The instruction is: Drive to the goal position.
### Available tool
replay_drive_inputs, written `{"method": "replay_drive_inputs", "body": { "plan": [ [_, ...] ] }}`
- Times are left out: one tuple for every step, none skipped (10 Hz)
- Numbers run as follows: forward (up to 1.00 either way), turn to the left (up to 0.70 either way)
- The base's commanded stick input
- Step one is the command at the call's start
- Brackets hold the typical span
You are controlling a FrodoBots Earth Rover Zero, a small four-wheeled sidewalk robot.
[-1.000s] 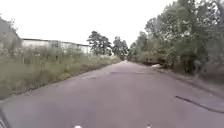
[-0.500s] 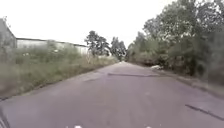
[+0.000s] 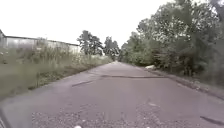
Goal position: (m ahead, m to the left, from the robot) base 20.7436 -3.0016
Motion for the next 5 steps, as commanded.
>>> {"method": "replay_drive_inputs", "body": {
  "plan": [
    [1.0,-0.07],
    [1.0,-0.07],
    [1.0,-0.07],
    [1.0,-0.07],
    [1.0,-0.07]
  ]
}}
